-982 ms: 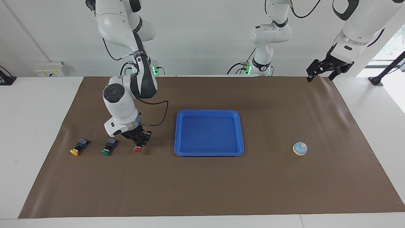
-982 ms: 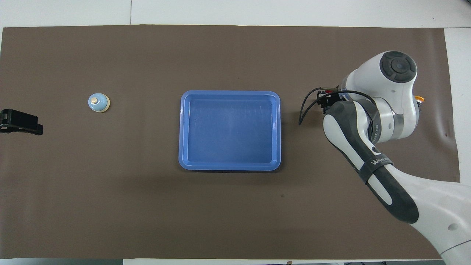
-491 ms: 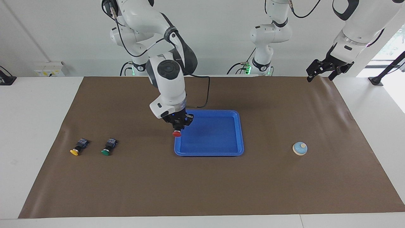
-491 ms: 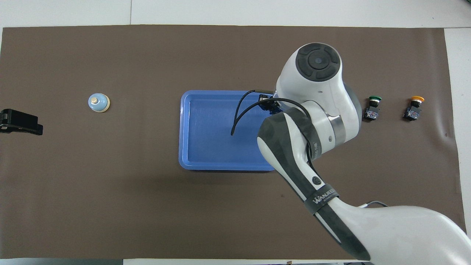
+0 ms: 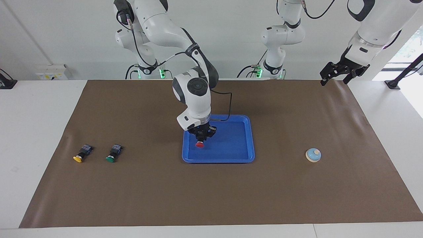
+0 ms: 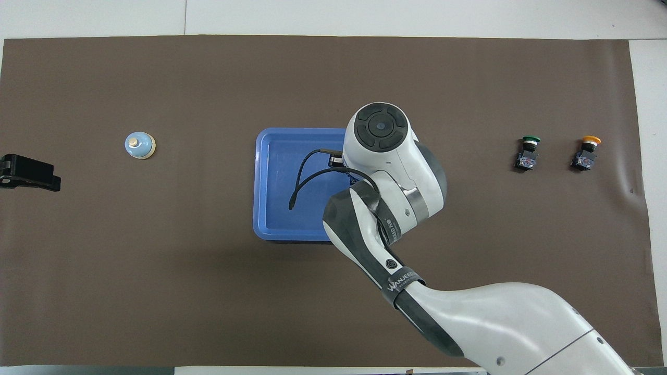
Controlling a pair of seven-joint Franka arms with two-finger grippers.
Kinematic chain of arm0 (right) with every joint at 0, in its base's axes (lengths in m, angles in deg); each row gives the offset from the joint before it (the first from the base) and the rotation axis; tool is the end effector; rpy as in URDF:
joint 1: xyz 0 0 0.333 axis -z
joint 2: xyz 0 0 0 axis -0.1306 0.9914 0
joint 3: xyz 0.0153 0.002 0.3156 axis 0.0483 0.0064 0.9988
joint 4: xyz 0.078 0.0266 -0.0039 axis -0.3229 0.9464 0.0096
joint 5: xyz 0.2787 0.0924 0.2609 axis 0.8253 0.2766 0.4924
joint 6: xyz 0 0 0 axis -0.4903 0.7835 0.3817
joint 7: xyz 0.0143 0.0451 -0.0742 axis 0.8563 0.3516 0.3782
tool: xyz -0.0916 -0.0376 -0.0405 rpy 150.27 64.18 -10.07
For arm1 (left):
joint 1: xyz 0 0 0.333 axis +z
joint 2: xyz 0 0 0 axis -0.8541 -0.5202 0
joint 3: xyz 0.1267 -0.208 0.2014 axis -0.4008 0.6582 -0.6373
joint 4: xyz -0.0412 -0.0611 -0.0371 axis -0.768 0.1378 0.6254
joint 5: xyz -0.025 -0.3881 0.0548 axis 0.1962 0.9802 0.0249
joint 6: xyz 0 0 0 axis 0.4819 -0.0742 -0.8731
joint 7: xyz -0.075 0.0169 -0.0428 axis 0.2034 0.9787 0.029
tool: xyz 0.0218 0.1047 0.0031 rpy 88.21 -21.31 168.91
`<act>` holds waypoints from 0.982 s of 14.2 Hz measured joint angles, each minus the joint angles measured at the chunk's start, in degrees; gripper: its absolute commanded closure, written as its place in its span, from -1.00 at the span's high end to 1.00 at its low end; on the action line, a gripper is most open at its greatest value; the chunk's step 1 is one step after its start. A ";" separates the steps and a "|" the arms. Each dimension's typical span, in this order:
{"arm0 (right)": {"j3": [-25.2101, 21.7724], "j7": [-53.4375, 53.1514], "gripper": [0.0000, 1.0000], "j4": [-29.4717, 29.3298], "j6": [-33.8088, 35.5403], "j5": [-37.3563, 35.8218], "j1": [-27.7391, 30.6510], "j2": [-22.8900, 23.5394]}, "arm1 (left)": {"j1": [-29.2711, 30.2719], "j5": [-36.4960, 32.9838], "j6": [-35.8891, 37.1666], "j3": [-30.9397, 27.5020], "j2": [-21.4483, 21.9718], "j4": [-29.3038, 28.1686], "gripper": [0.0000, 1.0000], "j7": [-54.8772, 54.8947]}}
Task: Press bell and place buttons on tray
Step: 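Carry the red button with the right gripper onto the tray, then release the red button and reach the right gripper to the green button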
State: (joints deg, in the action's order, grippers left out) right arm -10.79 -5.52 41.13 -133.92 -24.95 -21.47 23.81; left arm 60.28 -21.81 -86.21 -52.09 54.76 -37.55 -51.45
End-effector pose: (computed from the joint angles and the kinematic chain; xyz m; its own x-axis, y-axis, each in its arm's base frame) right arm 0.5785 0.3272 0.3165 0.9697 -0.2443 -0.0022 -0.2444 -0.9696 -0.0123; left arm 0.5221 -0.0063 0.6254 0.9975 0.0080 -0.0708 0.0081 -1.0000 0.0014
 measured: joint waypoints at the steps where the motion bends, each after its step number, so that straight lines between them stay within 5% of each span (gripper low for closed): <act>1: -0.07 0.00 -1.00 1.75 -2.06 0.00 0.01 0.01 | 0.00 0.00 0.00 0.00 0.00 0.00 1.00 0.00; 3: -0.07 0.00 -1.00 4.32 -5.12 0.00 -0.01 -0.05 | 0.00 0.00 0.00 0.00 0.00 0.00 1.00 0.00; 5: -0.09 -0.41 0.99 4.85 -5.52 0.00 -0.01 -0.62 | 0.00 0.00 0.00 0.00 0.00 0.00 1.00 0.00; 9: -0.45 -2.11 1.00 4.25 -4.67 0.00 0.23 -1.38 | 0.00 0.00 0.00 0.00 0.00 0.00 1.00 0.00; 14: -1.87 2.00 1.00 -3.15 9.73 -0.15 7.73 -7.21 | 0.00 0.00 0.00 0.00 0.00 0.00 1.00 0.00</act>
State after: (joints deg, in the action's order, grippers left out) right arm -12.66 -3.52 37.98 -124.19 -25.10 -13.74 16.60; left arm 60.28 -21.81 -86.21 -52.09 54.76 -37.55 -51.45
